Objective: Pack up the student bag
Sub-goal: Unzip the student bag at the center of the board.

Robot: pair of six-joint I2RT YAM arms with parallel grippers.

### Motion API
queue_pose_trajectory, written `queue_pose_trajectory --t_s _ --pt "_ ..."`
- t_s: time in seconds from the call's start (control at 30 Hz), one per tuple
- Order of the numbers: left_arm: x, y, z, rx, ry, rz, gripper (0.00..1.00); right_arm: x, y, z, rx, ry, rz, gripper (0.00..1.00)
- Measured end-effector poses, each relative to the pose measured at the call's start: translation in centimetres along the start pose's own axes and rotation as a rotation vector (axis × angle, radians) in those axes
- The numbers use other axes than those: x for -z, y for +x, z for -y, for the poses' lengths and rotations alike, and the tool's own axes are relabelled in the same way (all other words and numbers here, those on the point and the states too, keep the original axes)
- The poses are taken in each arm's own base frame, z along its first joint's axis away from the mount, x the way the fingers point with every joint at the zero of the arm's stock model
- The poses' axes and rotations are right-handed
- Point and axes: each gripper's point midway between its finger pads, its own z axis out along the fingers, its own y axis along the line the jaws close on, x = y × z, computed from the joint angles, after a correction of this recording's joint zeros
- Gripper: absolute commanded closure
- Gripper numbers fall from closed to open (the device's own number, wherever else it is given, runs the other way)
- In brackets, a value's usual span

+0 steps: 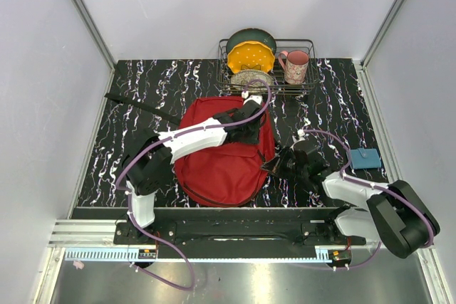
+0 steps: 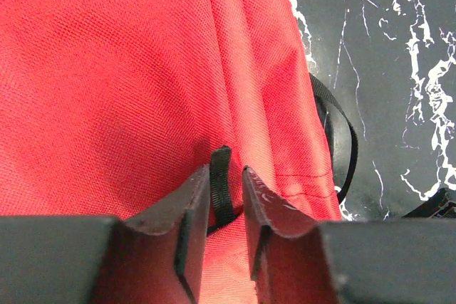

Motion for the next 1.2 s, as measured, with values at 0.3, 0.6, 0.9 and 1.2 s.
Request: queue_pose_trajectory --t_s 0.3,0.6,0.9,1.2 --pt "-0.2 -0.2 -0.3 0.005 -0.018 0.01 0.82 0.3 0.0 -0.2 -0.001 -0.01 0.006 1.0" --pt "-0.5 -0.1 -0.7 0.006 -0.035 0.014 1.0 0.3 0.0 -0.2 -0.004 -0.01 0.006 1.0" --pt "-0.3 0.2 -1.6 0.011 -0.045 0.047 1.0 1.2 -0.6 -0.1 -0.003 0.014 0.049 1.0" --pt "2.1 -1.0 -2.7 0.037 -0.039 0.104 1.0 1.6 -0.9 0.4 -0.006 0.043 0.074 1.0"
